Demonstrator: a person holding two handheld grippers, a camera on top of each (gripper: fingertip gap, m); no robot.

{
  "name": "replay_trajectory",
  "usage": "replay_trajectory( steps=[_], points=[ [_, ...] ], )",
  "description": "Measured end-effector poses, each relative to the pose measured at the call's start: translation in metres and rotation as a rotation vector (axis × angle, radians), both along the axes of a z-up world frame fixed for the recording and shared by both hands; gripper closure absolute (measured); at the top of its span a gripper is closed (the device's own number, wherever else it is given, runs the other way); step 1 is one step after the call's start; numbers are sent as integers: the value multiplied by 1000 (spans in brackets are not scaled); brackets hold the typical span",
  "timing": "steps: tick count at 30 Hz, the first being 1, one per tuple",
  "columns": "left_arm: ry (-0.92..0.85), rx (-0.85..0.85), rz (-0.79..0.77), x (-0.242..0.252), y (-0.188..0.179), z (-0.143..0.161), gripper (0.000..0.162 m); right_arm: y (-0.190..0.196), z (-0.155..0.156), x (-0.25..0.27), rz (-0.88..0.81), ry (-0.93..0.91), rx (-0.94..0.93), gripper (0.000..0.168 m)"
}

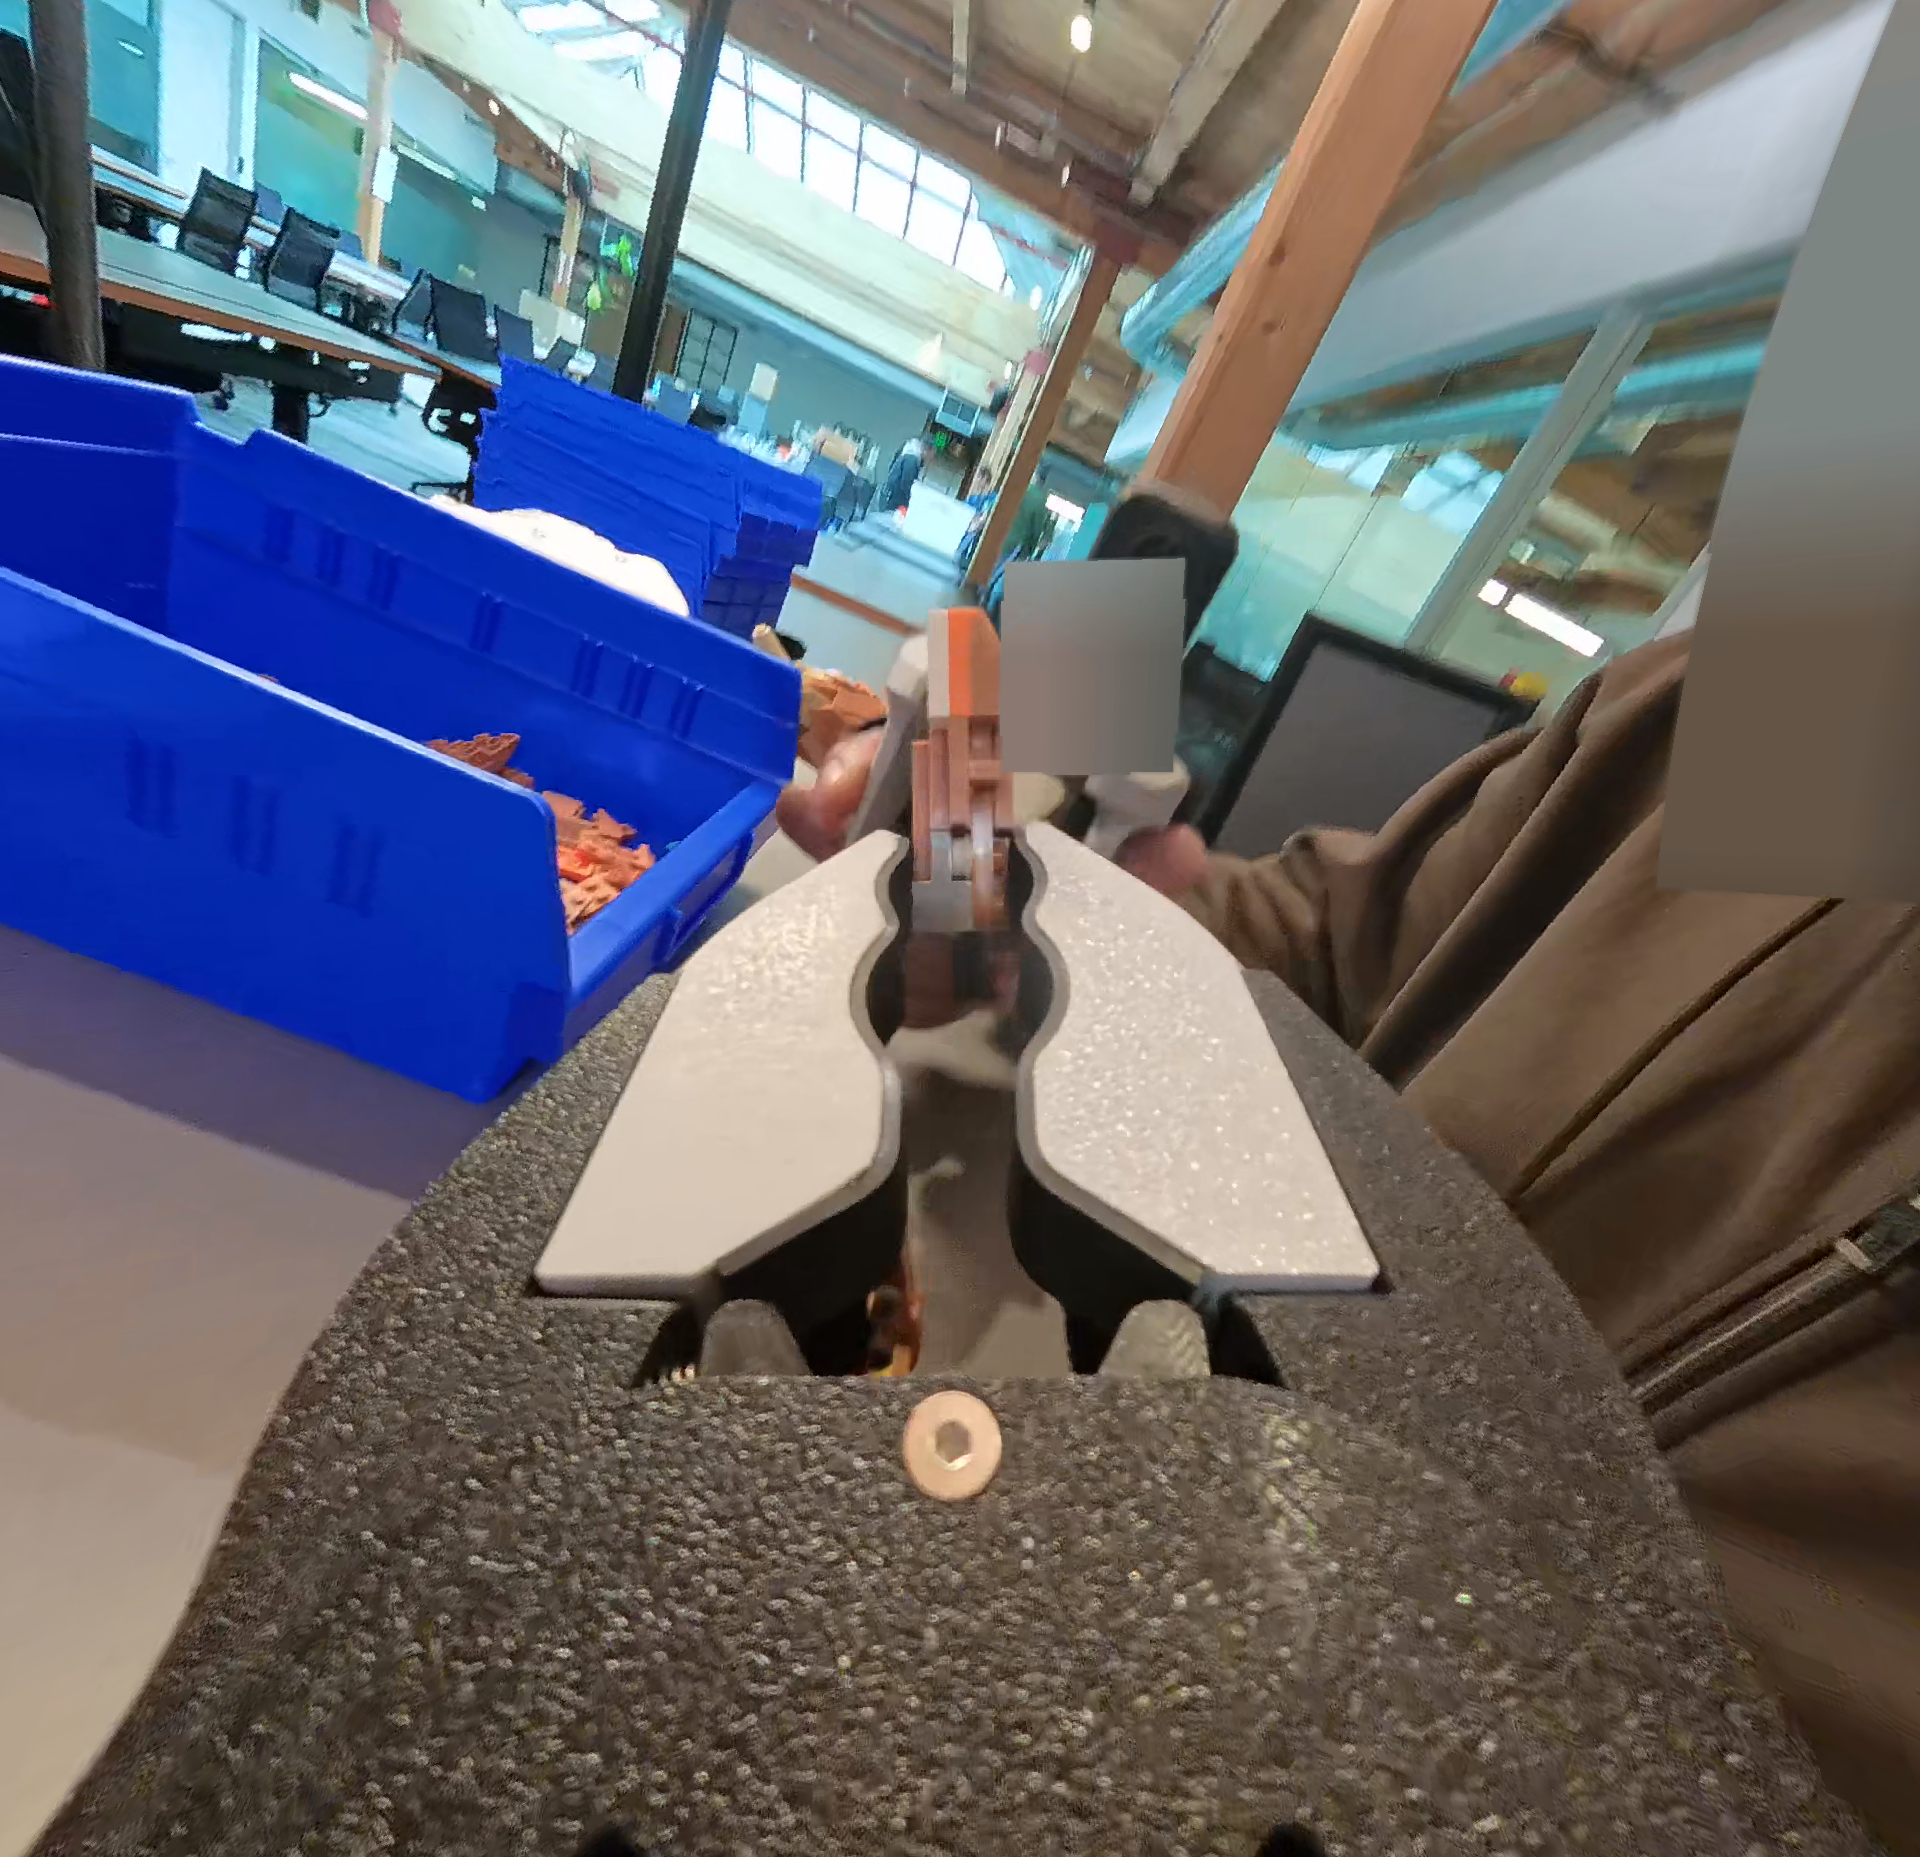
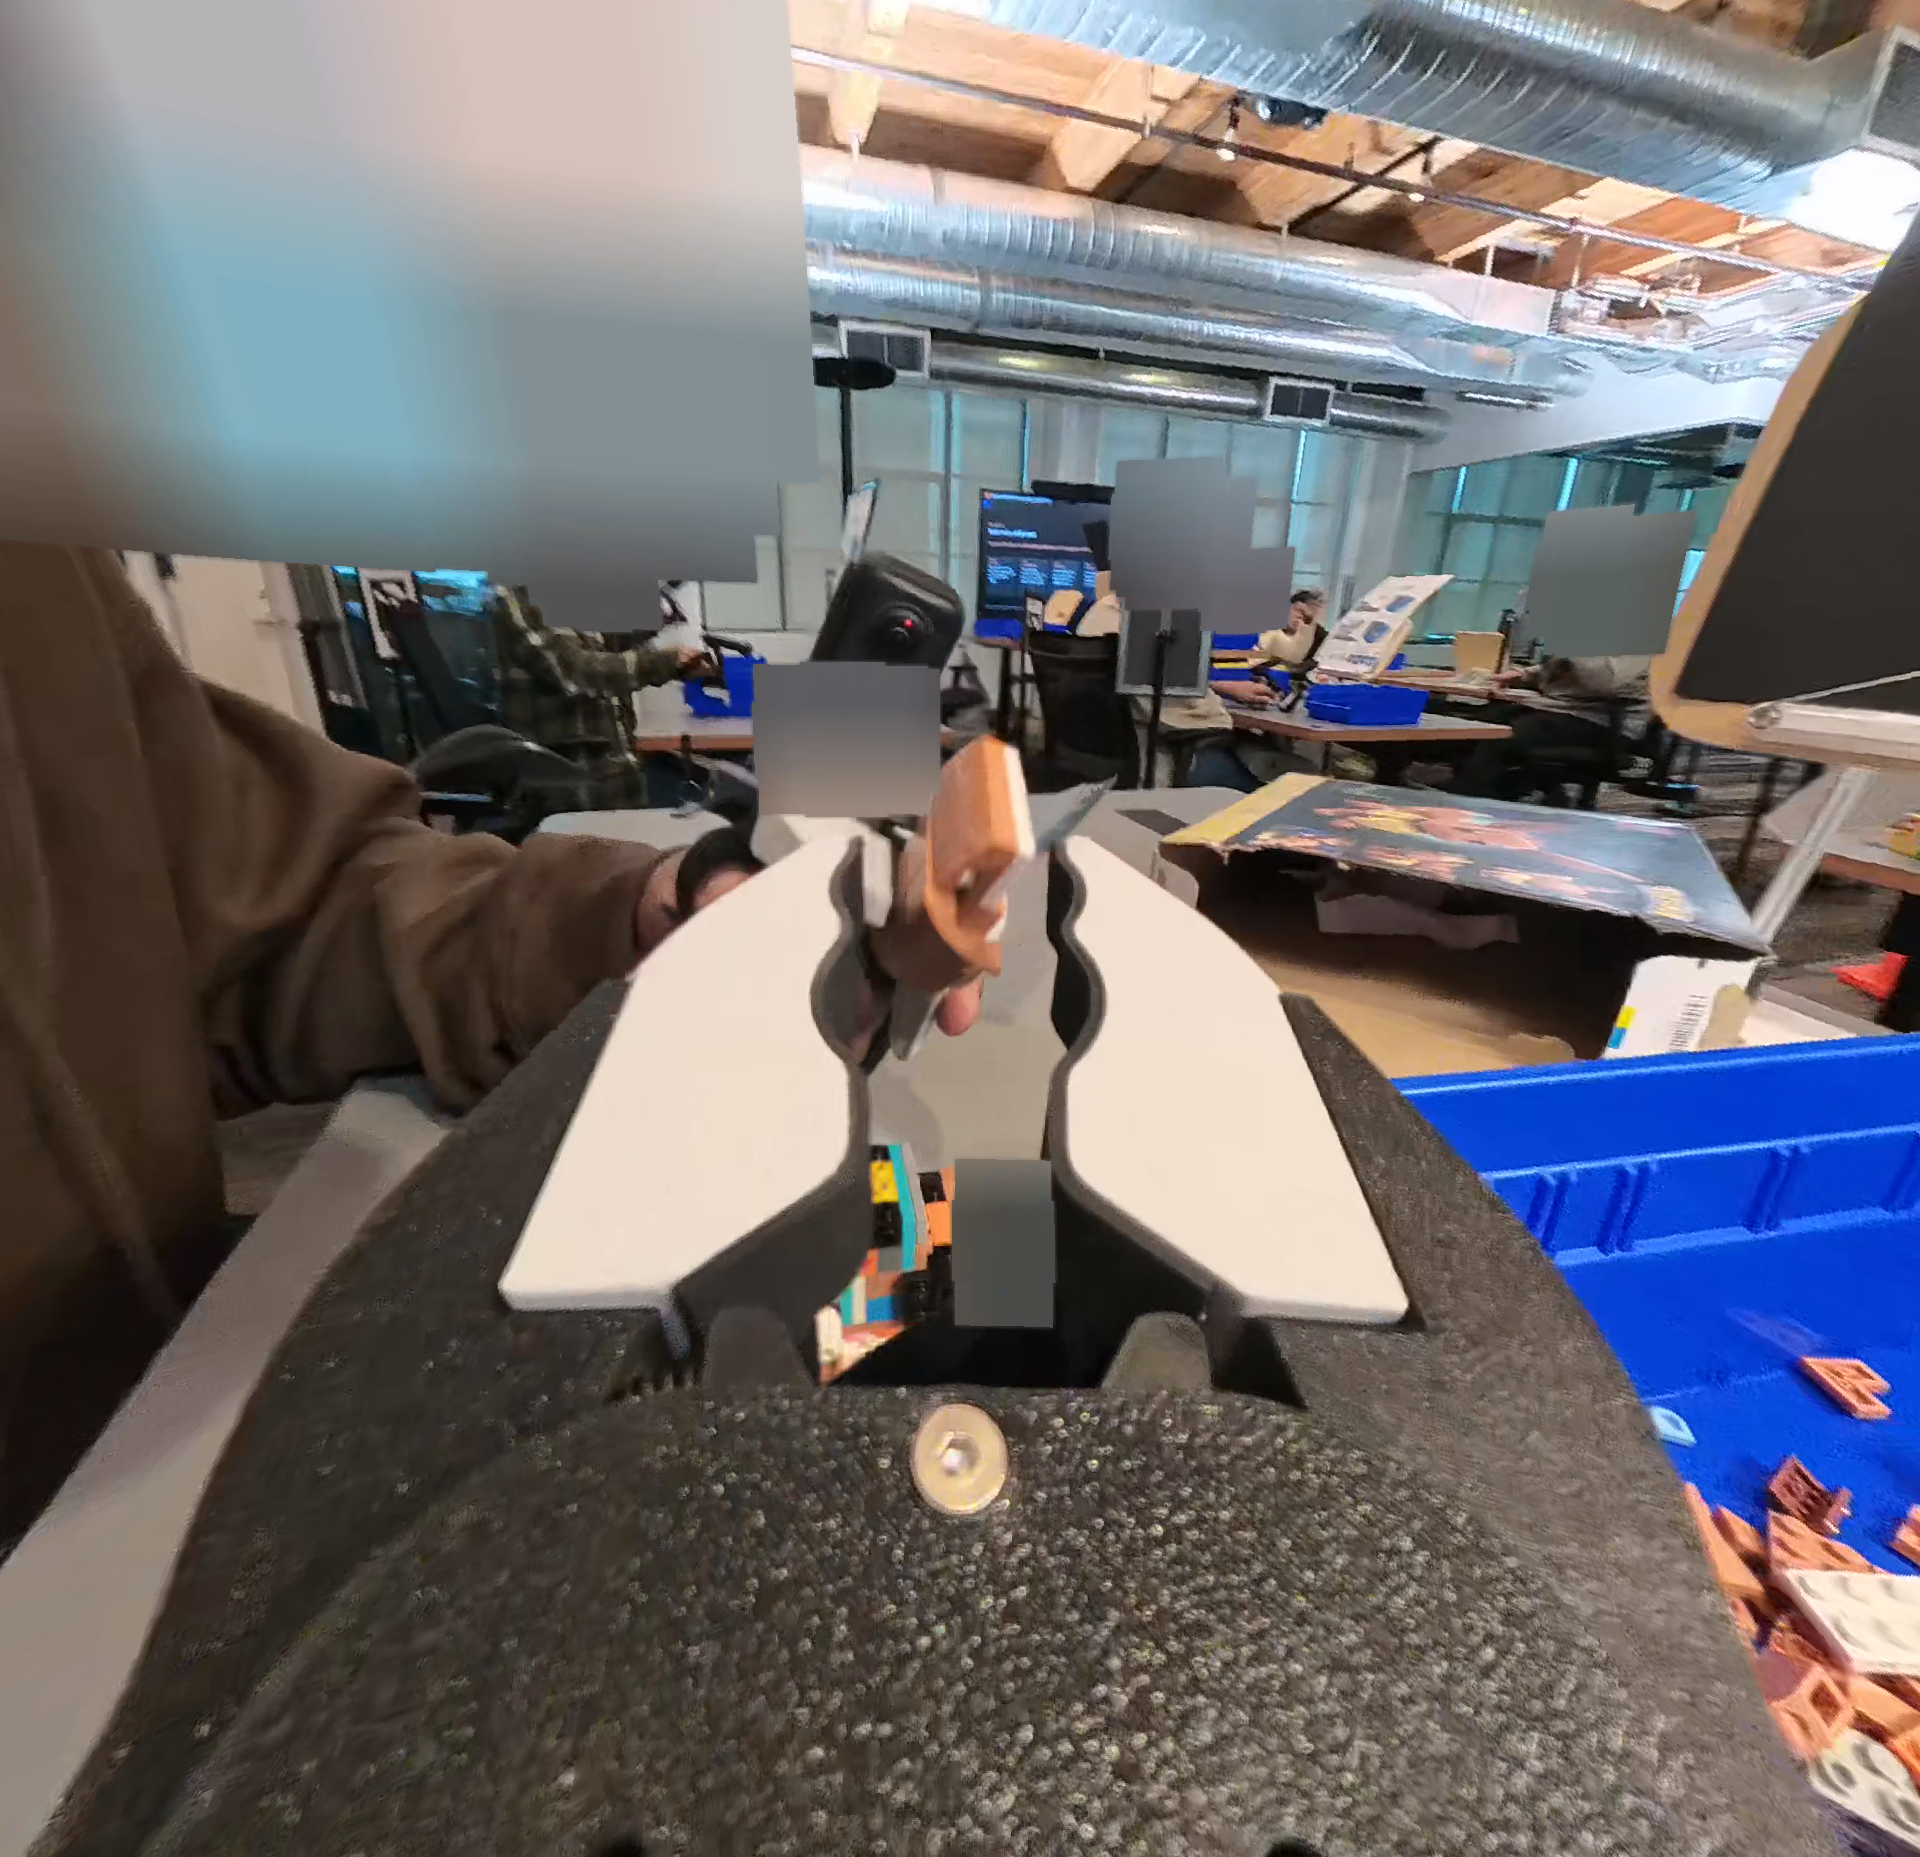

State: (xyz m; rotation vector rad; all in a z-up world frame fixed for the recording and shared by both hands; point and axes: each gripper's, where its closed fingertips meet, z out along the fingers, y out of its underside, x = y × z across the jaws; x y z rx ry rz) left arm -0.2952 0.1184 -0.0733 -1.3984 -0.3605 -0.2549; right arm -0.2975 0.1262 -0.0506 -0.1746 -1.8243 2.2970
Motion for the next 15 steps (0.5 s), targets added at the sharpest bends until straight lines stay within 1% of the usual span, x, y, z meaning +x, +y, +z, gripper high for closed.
replay_trajectory(
  steps=[3, 7, 10, 11, 15],
  points=[
    [106, -143, -4, 5, 2, -10, 145, 5, 4, 1, 64, -48, -16, 132],
    [232, -317, -26, 16, 11, -27, 145, -5, -11, 9, 129, -54, 96, 131],
    [267, -343, -57, 24, 16, -31, 145, -11, -23, 15, 187, -85, 170, 143],
    [267, -351, -56, 24, 16, -31, 145, -11, -24, 18, 212, -96, 176, 154],
    [308, -377, -55, 24, 14, -33, 145, -12, -26, 22, 283, -163, 166, 155]
  ],
)
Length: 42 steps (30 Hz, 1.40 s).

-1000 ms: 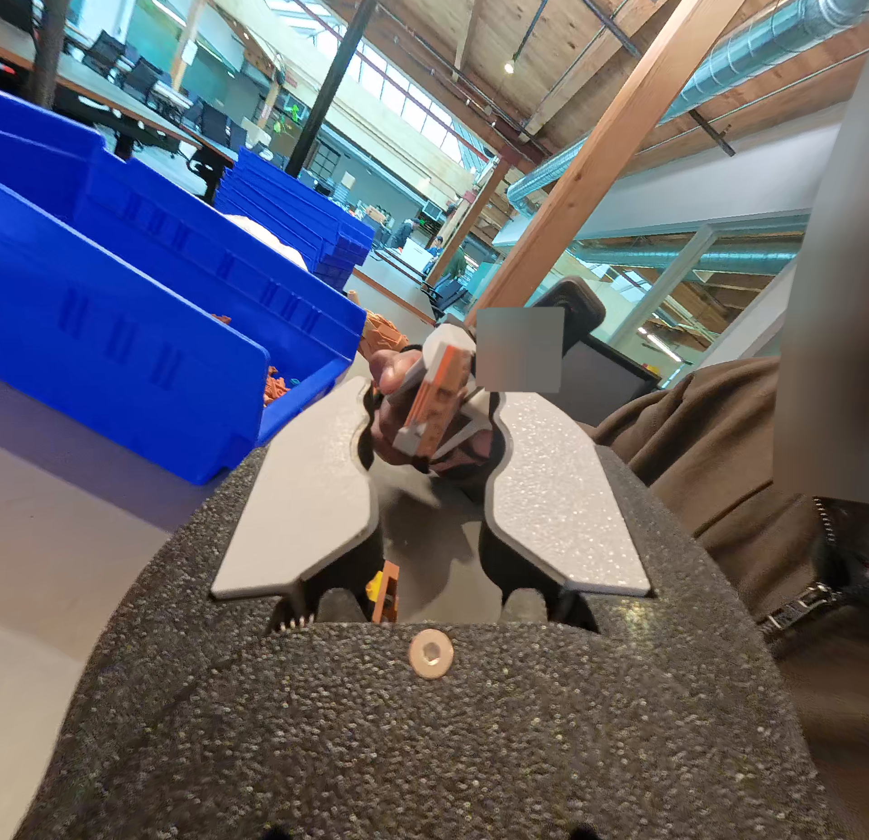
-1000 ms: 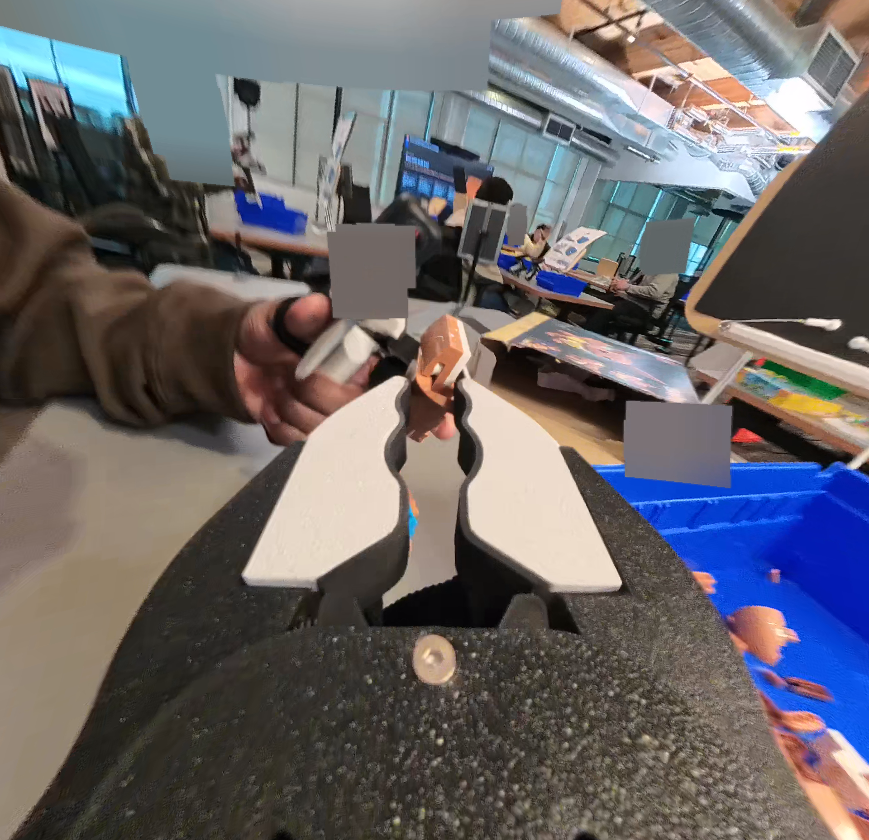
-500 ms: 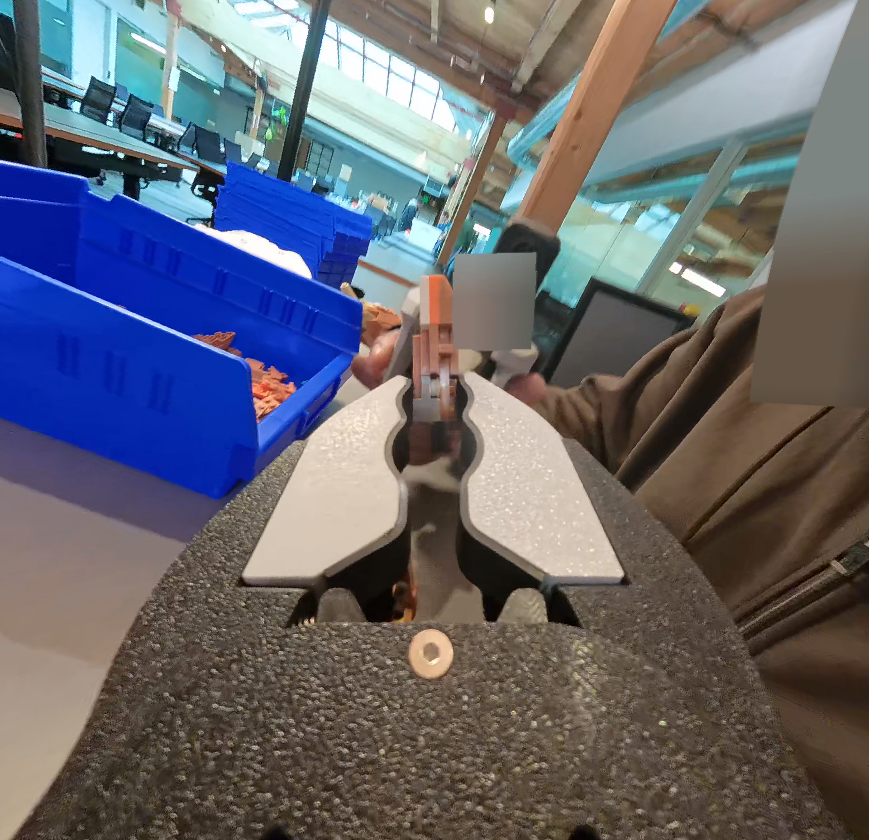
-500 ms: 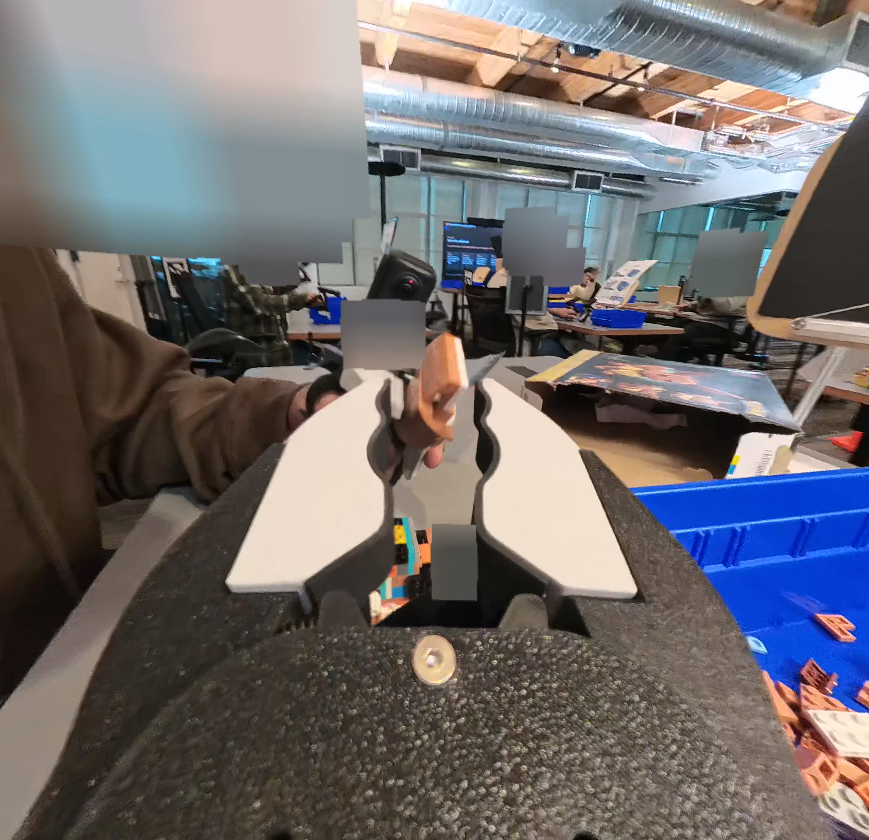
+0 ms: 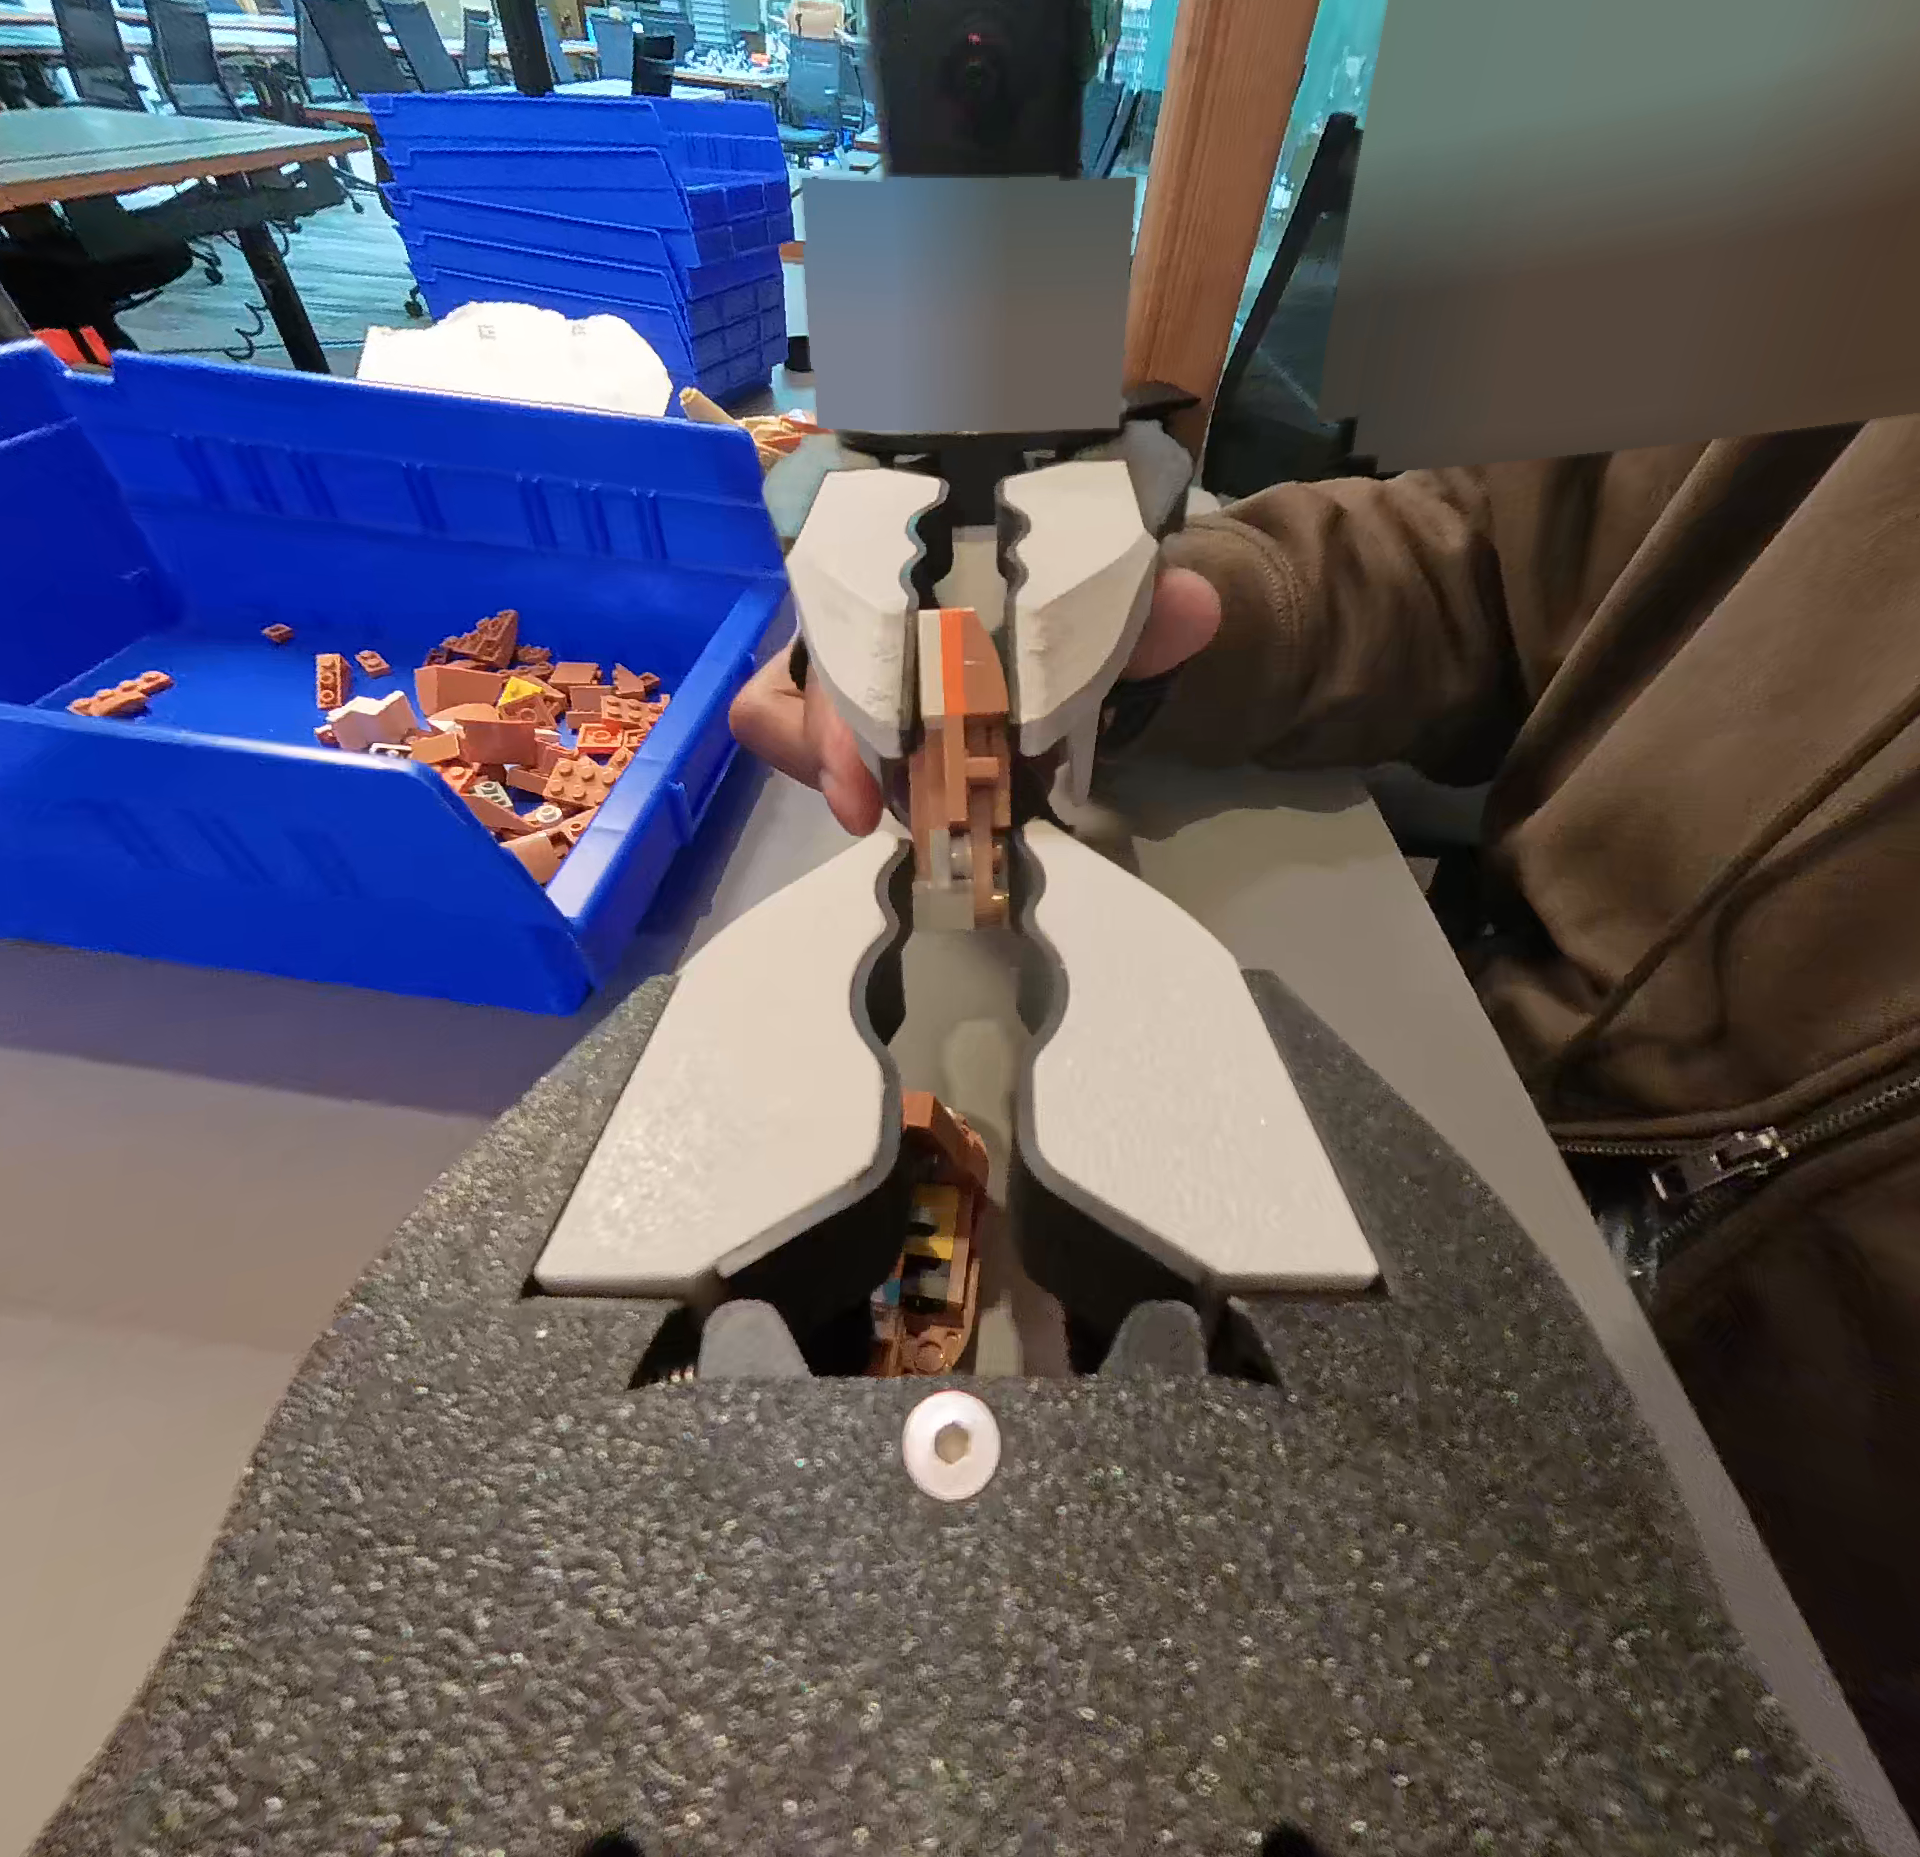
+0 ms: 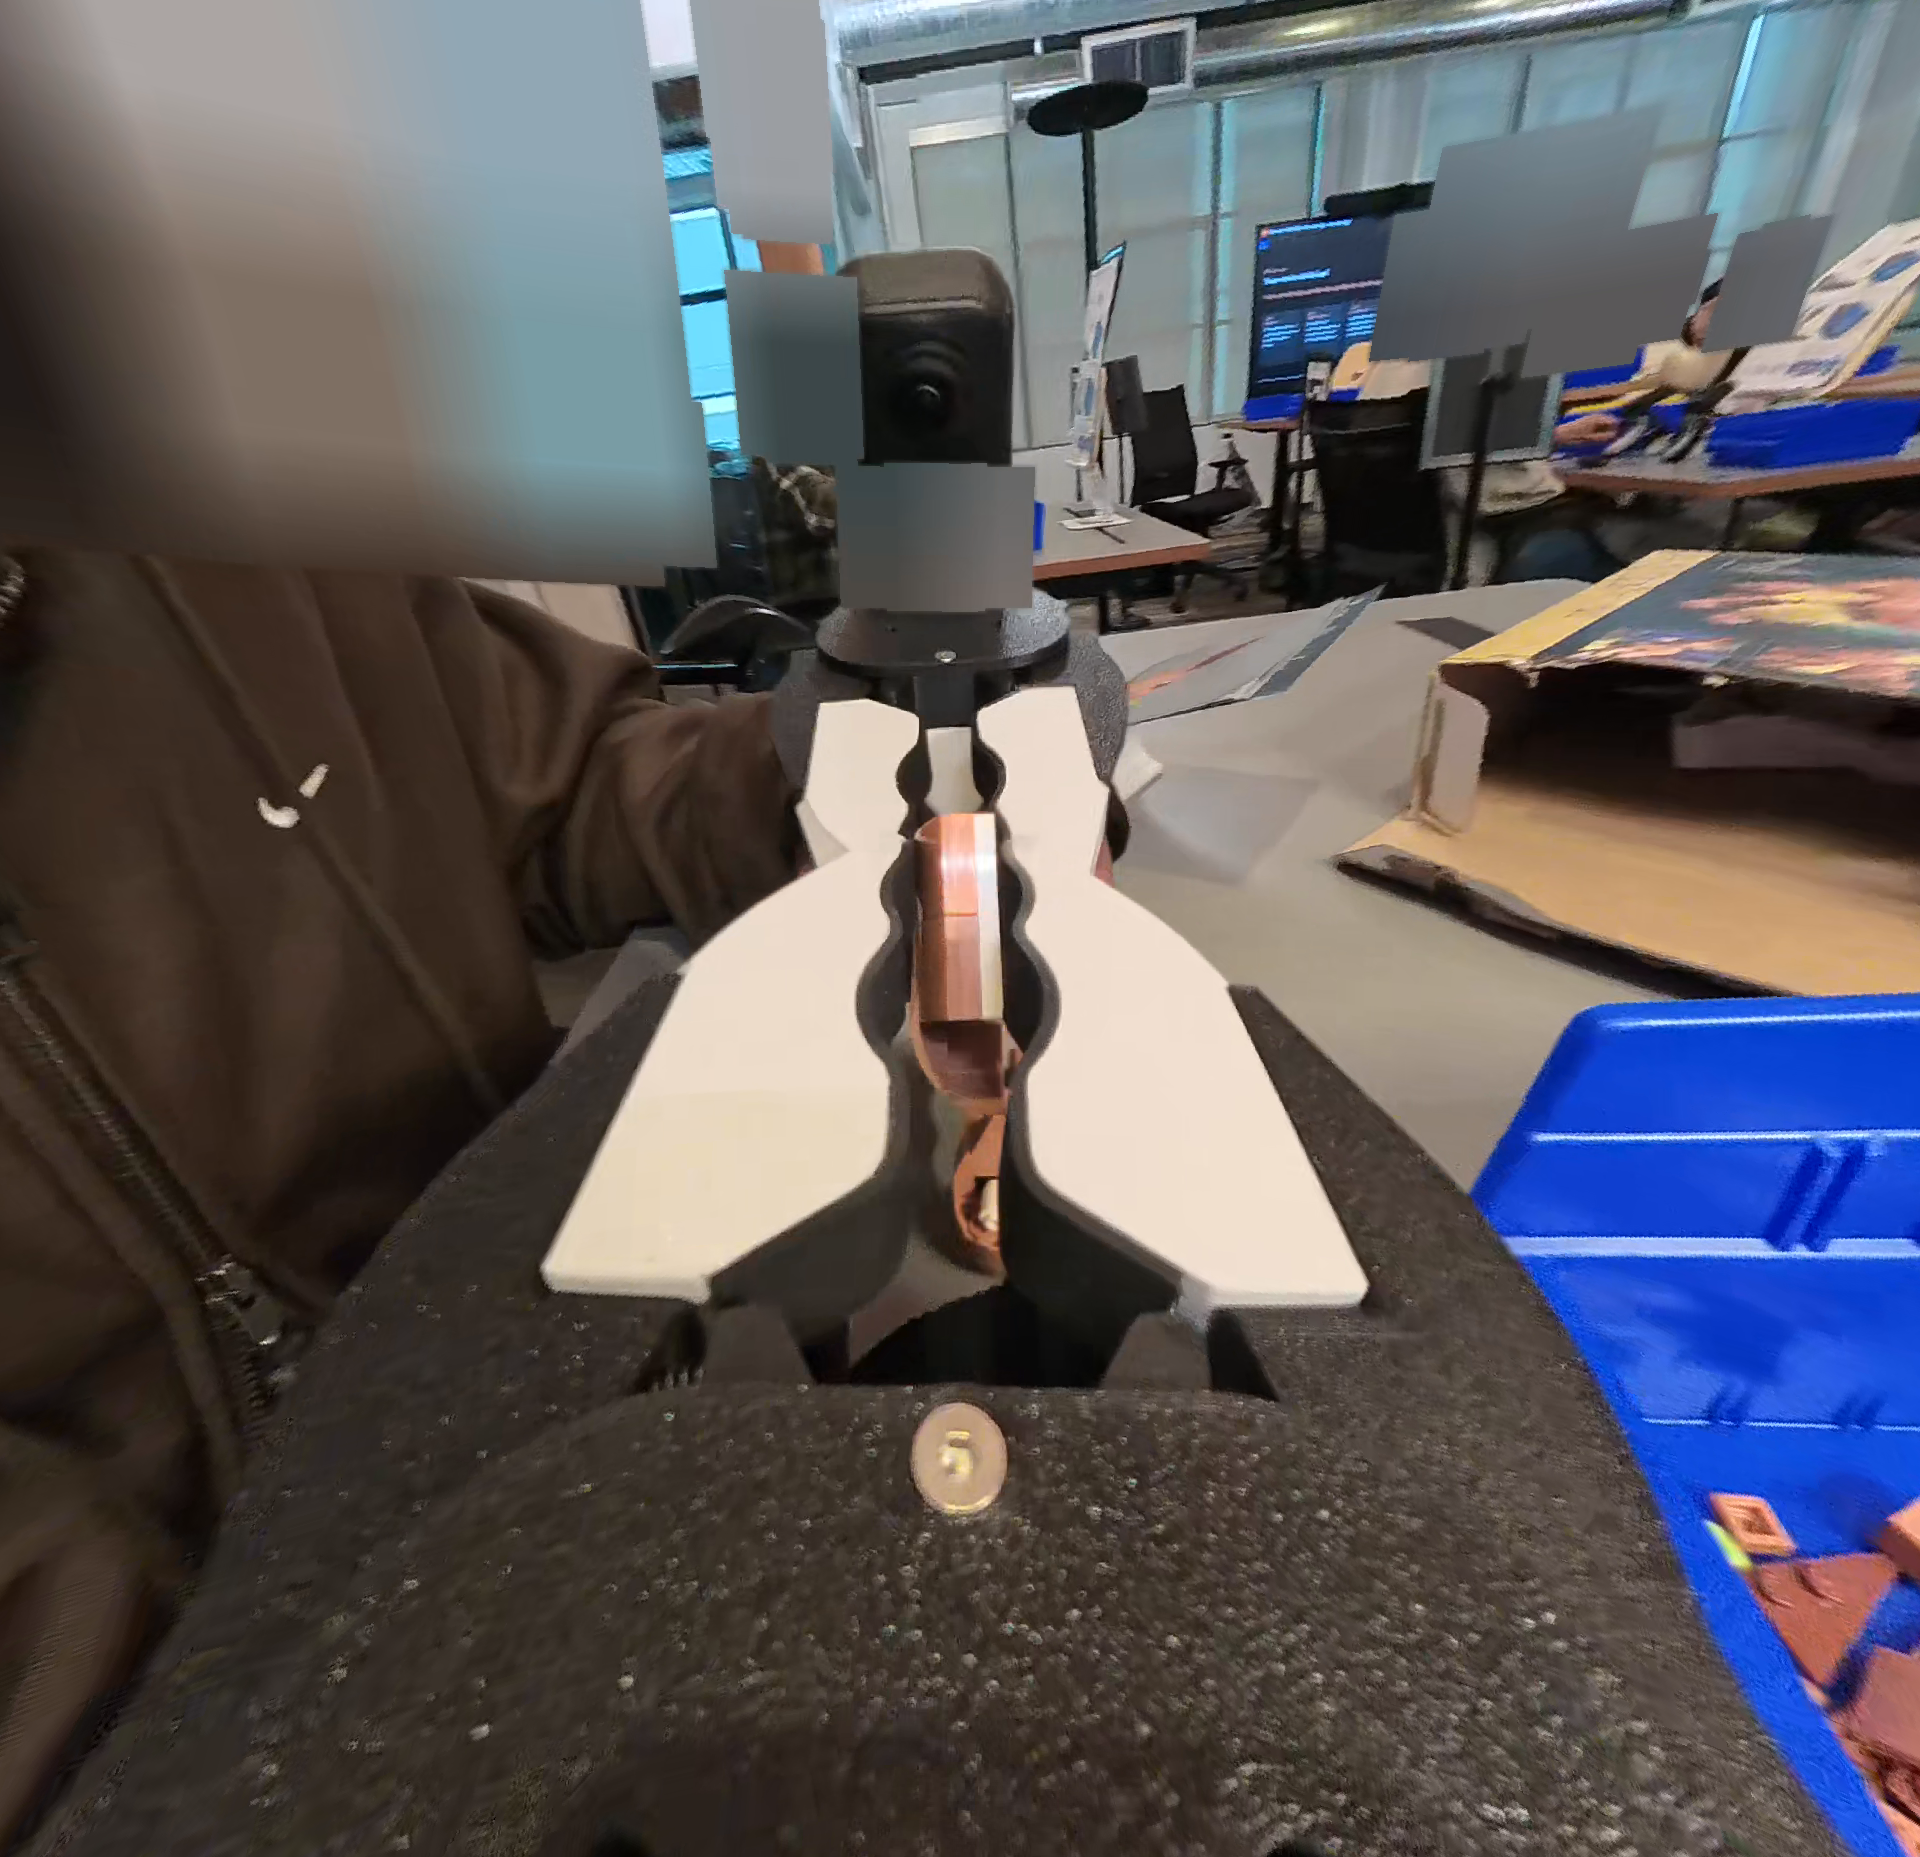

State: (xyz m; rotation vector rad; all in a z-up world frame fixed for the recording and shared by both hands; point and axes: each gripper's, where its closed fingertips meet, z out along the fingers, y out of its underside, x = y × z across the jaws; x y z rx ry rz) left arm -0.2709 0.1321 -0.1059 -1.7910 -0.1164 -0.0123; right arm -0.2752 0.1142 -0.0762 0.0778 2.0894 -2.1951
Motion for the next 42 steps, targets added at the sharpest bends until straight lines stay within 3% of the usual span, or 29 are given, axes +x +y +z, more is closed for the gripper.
replay_trajectory(
  steps=[14, 21, 31, 42],
  points=[
    [382, -70, 125, -11, -3, 6, 143, 1, 5, -12, 114, -436, -134, 154],
    [630, -248, 270, -31, -8, -7, 145, 0, -5, -28, 71, -609, -148, 157],
    [476, -293, 310, -46, -15, -24, 145, 3, -18, -48, -115, -487, -121, 156],
    [364, -249, 312, -56, -22, -30, 145, 3, -23, -43, -124, -363, -71, 156]
  ],
)
